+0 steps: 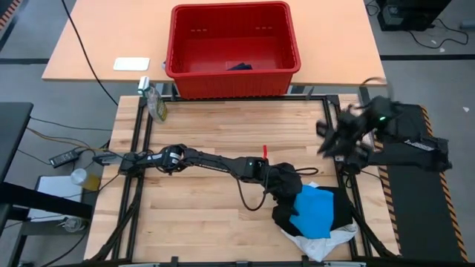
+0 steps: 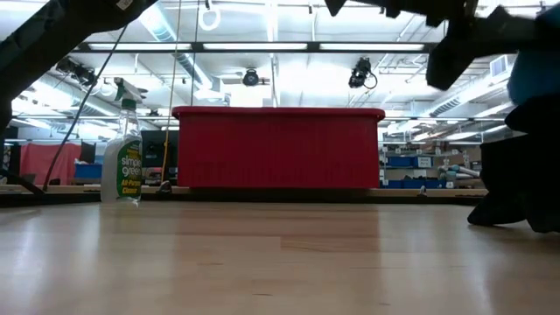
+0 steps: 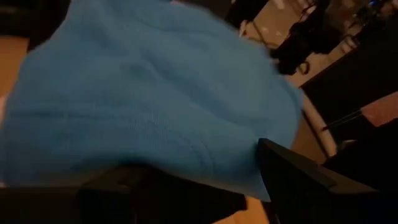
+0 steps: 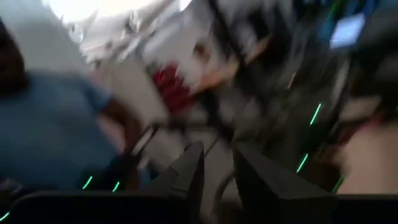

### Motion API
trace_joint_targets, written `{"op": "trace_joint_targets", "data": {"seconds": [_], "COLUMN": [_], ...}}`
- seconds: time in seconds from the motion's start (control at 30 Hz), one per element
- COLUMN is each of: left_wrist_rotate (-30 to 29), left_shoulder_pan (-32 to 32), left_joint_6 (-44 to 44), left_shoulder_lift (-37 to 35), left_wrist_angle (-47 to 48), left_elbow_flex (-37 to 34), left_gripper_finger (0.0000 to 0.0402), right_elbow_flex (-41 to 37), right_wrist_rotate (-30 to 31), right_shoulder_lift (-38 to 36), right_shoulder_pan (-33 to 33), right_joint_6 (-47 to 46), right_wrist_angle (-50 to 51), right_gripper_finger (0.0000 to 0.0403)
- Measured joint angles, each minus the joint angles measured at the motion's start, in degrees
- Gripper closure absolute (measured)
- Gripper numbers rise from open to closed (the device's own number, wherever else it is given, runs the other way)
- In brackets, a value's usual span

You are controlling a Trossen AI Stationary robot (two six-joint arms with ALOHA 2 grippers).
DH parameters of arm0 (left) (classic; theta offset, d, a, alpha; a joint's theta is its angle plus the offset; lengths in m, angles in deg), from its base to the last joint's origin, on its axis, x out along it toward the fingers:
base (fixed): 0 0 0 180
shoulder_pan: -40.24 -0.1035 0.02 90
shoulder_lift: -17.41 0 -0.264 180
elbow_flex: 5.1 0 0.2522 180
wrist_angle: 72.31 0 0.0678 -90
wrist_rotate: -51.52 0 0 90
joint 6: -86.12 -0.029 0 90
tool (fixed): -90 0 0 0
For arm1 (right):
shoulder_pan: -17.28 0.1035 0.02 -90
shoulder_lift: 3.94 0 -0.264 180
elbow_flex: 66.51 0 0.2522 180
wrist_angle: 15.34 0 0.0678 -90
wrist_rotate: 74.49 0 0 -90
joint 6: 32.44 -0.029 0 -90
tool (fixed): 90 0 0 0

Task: Fold laundry
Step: Stack the folded blue shorts on top of the folded black shirt

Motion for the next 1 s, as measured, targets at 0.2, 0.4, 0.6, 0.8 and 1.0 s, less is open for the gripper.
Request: {"op": "trace_joint_targets", "data": {"seconds": [0.2,0.4,0.6,0.8,1.0], "left_wrist_rotate": [-0.9,-2.7,-2.9,-3.0,-3.6], "left_shoulder_pan": [-0.1,-0.4,-1.0,-1.4,-1.5], "left_joint_6": [-0.3,-0.5,-0.2,0.0,1.3], "left_shoulder_lift": [0.1,0.1,0.1,0.1,0.1], "left_wrist_angle": [0.8,2.2,3.0,3.1,3.2], "left_elbow_flex": [0.0,0.0,0.0,0.0,0.0], "left_gripper_finger": [0.0159,0.0159,0.0159,0.0159,0.0159], "right_elbow_flex": [-0.7,-0.8,-0.7,-0.8,-0.7], "right_wrist_rotate": [7.2,15.1,22.7,30.0,49.2], "right_shoulder_lift": [-2.0,-1.4,3.5,11.4,9.0], "right_shoulder_pan": [10.3,20.7,34.2,44.2,52.1], "right_joint_6": [3.5,2.9,4.9,4.8,2.7], "right_wrist_angle": [1.7,5.0,5.4,13.3,14.4], "right_gripper_finger": [0.0353,0.0386,0.0396,0.0396,0.0398]}}
